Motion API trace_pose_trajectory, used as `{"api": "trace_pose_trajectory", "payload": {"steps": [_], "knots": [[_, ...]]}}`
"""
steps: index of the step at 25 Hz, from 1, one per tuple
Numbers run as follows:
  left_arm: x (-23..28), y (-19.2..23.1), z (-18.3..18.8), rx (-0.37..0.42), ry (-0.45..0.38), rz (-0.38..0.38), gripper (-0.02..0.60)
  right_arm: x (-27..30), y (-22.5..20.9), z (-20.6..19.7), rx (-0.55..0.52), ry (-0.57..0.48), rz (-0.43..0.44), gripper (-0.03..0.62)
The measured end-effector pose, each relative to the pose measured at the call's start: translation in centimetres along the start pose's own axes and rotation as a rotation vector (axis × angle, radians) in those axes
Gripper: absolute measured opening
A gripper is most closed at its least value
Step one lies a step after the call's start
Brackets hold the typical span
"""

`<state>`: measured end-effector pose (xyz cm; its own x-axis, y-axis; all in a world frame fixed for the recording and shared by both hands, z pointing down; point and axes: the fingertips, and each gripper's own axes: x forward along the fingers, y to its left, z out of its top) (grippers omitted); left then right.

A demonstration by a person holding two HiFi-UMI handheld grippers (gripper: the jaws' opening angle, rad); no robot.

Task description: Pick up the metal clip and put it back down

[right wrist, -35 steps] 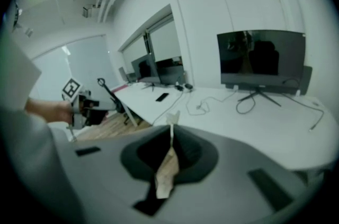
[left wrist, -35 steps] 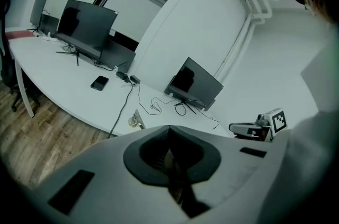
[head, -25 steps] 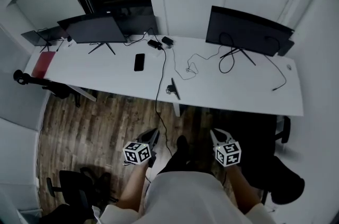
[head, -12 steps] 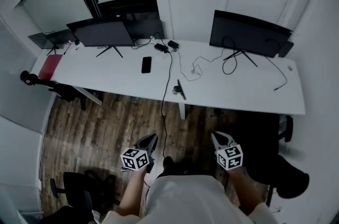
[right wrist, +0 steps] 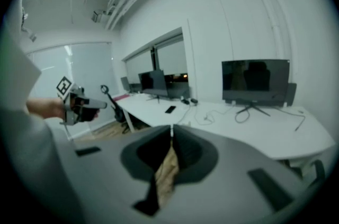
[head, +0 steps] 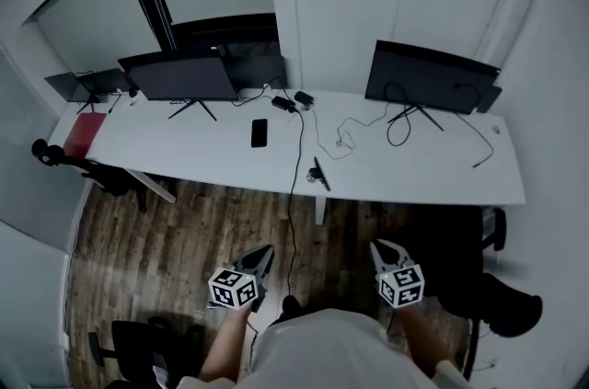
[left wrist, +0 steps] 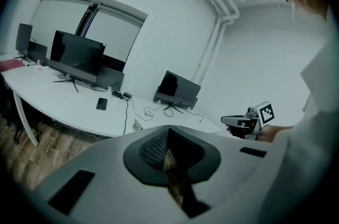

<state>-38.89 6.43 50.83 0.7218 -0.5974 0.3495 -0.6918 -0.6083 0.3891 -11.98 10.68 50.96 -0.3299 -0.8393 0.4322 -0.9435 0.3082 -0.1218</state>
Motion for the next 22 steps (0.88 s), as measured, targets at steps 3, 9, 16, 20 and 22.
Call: {"api": "trace_pose_trajectory", "payload": {"steps": [3,9,16,20,22], "knots": [[0.0,0.2,0.1,0.006,0.004,-0.025,0.032,0.0,0.7,0.5,-0.007,-0.013,-0.014,0.032],[0.3,0.5,0.8,0.012,-0.005,-0.049,0.032,-0.1,1.1,1.5,-0.005,-0.033,-0.029,0.032],[0.5,0.8,1.6,0.014,-0.018,-0.051,0.032,-0.2,1.2,1.8,-0.004,-0.040,-0.039,0.032],[0.5,0.7,1.7,0.009,-0.025,-0.054,0.032,-0.3,1.3,1.9,-0.002,-0.041,-0.041,0.032],[0.5,0.6,1.8,0.004,-0.027,-0.055,0.032,-0.3,1.2,2.0,-0.001,-0.041,-0.043,0.032]]}}
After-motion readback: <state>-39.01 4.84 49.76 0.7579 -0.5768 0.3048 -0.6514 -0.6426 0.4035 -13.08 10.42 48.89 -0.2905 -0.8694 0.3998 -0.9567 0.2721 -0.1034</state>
